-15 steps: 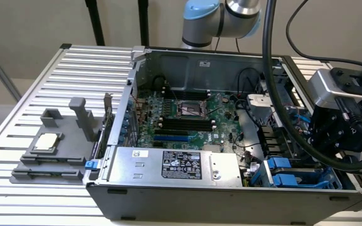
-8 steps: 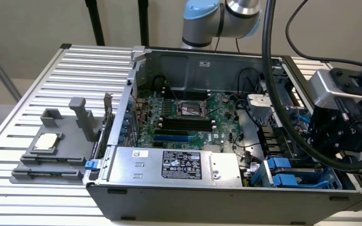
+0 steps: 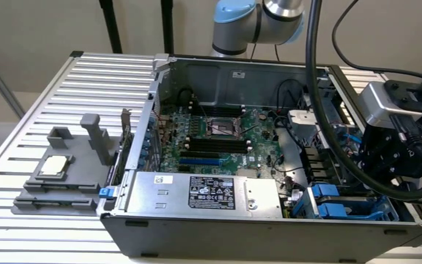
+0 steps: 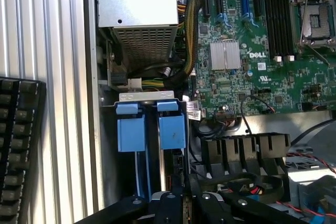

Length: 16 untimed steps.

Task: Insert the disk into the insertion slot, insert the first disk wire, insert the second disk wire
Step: 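Insert the first disk wire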

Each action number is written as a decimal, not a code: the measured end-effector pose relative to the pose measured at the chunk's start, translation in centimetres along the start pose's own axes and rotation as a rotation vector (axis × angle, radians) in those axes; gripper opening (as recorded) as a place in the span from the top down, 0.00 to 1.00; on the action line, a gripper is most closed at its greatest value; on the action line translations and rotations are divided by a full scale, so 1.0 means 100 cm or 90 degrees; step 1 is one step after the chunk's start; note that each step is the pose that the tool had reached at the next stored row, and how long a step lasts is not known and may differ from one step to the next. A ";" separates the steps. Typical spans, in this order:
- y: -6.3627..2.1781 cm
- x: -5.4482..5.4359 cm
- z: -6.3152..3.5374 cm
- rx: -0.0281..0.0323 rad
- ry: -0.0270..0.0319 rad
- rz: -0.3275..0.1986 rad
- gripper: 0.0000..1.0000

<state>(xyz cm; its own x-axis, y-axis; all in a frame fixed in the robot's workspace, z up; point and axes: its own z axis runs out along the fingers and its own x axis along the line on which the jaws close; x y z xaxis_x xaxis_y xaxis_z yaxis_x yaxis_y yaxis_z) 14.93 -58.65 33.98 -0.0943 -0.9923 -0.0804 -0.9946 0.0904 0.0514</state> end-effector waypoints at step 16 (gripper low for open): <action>-0.0014 0.000 0.0004 -0.0008 0.0011 -0.010 0.84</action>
<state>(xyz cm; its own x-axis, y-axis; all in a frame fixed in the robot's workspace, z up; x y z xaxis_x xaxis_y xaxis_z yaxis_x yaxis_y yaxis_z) 15.07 -58.63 33.94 -0.0782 -0.9938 -0.0795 -0.9959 0.0742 0.0513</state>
